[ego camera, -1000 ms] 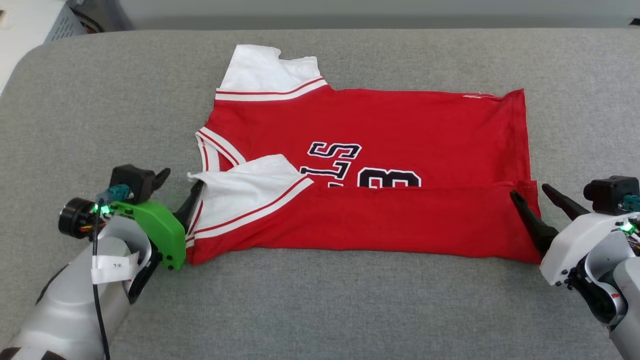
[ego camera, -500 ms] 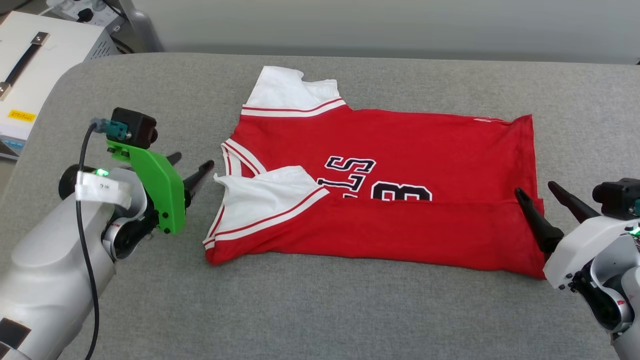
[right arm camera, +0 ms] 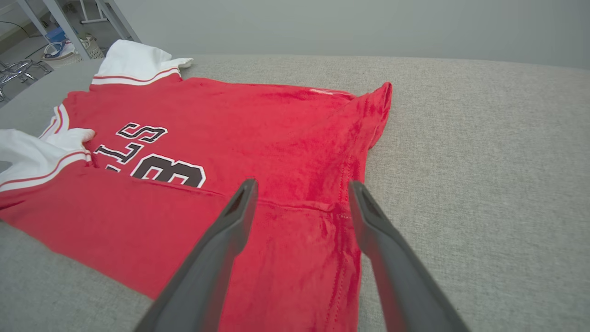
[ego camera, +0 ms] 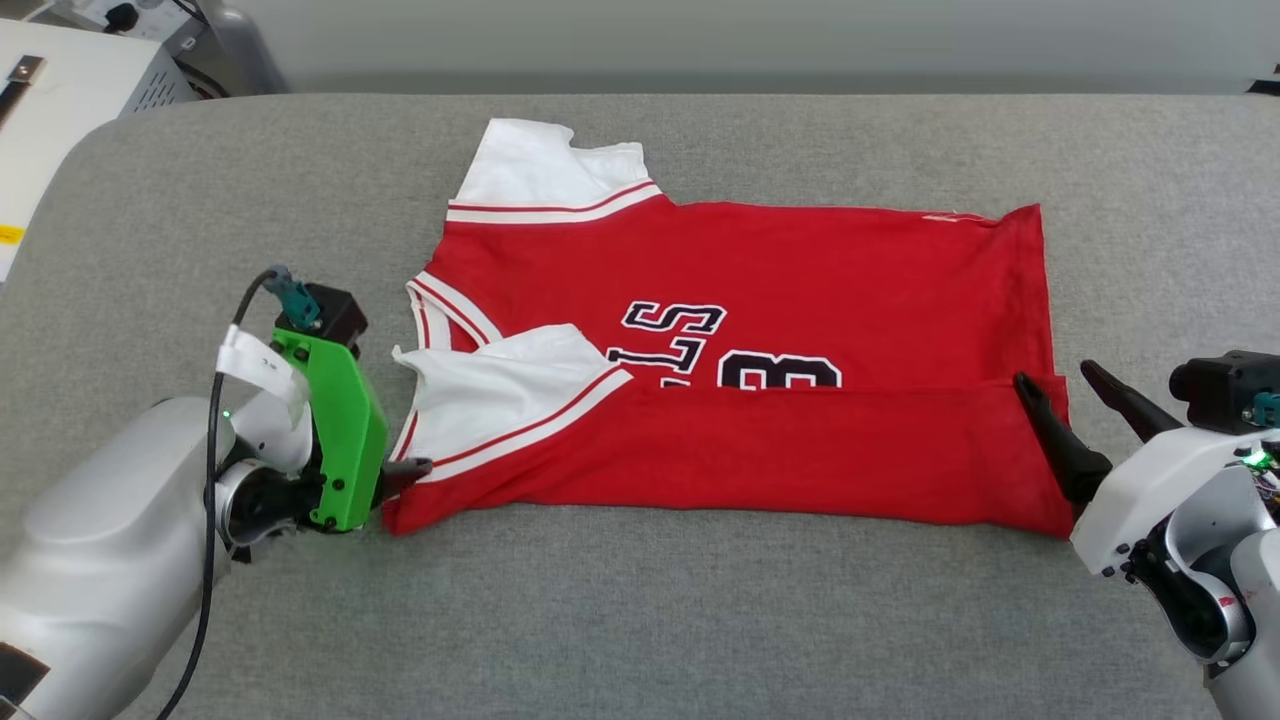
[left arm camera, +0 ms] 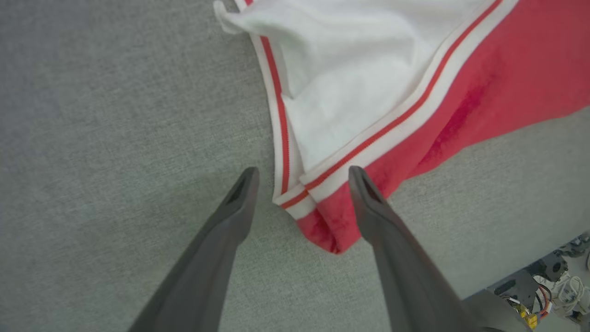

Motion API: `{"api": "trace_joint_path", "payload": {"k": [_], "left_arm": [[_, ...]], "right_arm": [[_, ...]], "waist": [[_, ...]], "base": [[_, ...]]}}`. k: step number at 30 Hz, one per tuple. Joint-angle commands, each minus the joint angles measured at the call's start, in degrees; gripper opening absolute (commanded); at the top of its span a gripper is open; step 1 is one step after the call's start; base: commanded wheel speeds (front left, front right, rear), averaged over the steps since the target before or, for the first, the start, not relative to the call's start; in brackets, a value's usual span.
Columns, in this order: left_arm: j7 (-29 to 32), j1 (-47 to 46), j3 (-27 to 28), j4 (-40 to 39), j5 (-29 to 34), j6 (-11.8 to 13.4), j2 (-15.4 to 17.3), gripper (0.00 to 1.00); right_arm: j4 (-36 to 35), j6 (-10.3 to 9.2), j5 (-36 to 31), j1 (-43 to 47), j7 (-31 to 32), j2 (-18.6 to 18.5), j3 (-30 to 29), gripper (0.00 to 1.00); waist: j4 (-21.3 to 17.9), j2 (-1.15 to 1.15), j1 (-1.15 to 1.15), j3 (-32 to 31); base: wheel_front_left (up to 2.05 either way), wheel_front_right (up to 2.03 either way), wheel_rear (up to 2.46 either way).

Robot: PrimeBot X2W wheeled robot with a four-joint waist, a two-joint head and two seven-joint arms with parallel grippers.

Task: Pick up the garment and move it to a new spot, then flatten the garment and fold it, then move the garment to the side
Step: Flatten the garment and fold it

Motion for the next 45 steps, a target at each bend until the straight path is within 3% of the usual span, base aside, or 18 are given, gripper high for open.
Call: {"api": "trace_joint_path", "payload": {"k": [1,12,13,14,15,22,26,30,31,35,39,45], "left_arm": [[0.64,0.13,-1.07,0.76,0.56,-0.16,-0.17,1.00],[1.44,2.71,-6.78,5.47,0.47,-0.16,-2.37,1.00],[1.39,2.87,-7.37,5.21,0.23,-0.16,-2.36,0.44],[1.14,2.89,-7.76,5.02,0.11,-0.16,-2.29,0.05],[0.60,2.79,-8.30,4.53,0.21,-0.16,-1.97,0.00],[-6.88,1.30,-9.22,1.60,1.18,-0.16,1.03,0.00],[-10.20,0.03,-9.99,-0.19,2.81,-0.16,2.95,0.00],[-12.21,-0.55,-10.60,-2.46,3.42,-0.16,4.09,0.00],[-13.46,-0.84,-10.86,-3.95,3.83,-0.16,4.41,0.00],[-14.31,-1.18,-11.22,-5.36,4.54,-0.16,4.41,0.00],[-15.06,-1.81,-11.39,-6.26,5.27,-0.16,4.23,0.00],[-15.96,-3.02,-11.42,-6.46,6.03,-0.16,3.84,0.00]], "right_arm": [[-0.39,-0.03,-0.54,-0.21,0.19,0.35,-0.03,1.00],[0.89,-0.03,-0.18,-2.21,-0.36,1.09,1.56,1.00],[1.07,-0.03,-0.04,-2.29,-0.44,0.99,1.64,1.00],[1.22,-0.03,0.07,-2.33,-0.48,0.84,1.63,1.00],[1.39,-0.03,0.14,-2.40,-0.55,0.61,1.54,1.00],[0.67,-0.03,-0.15,-4.03,0.41,-2.12,1.53,1.00],[-0.74,-0.03,-0.11,-5.60,4.23,-4.98,1.31,1.00],[-2.64,-0.03,0.97,-7.54,11.57,-8.61,2.25,1.00],[-4.51,-0.03,3.52,-8.39,20.20,-11.78,4.68,1.00],[-5.93,-0.03,6.75,-9.06,30.38,-15.17,7.36,1.00],[-5.08,-0.03,7.96,-9.32,36.01,-16.28,8.98,1.00],[-0.60,-0.03,8.28,-9.08,36.98,-13.36,10.52,1.00]], "waist": [[-0.81,0.00,0.00,1.04],[-2.69,0.00,0.00,3.06],[-2.71,0.00,0.00,2.95],[-2.67,0.00,0.00,2.80],[-2.59,0.00,0.00,2.54],[-1.91,0.00,0.00,0.58],[-1.44,0.00,0.00,-0.45],[-0.91,0.00,0.00,-0.92],[-0.50,0.00,0.00,-0.95],[-0.14,0.00,0.00,-0.38],[0.25,0.00,0.00,0.67],[0.89,0.00,0.00,2.59]], "base": [[0.00,0.00,0.00],[0.00,0.00,0.00],[0.00,0.00,0.00],[0.00,0.00,0.00],[0.00,0.00,0.00],[0.00,0.00,0.00],[0.00,0.00,0.00],[0.00,0.00,0.00],[0.00,0.00,0.00],[0.00,0.00,0.00],[0.00,0.00,0.00],[0.00,0.00,0.00]]}}
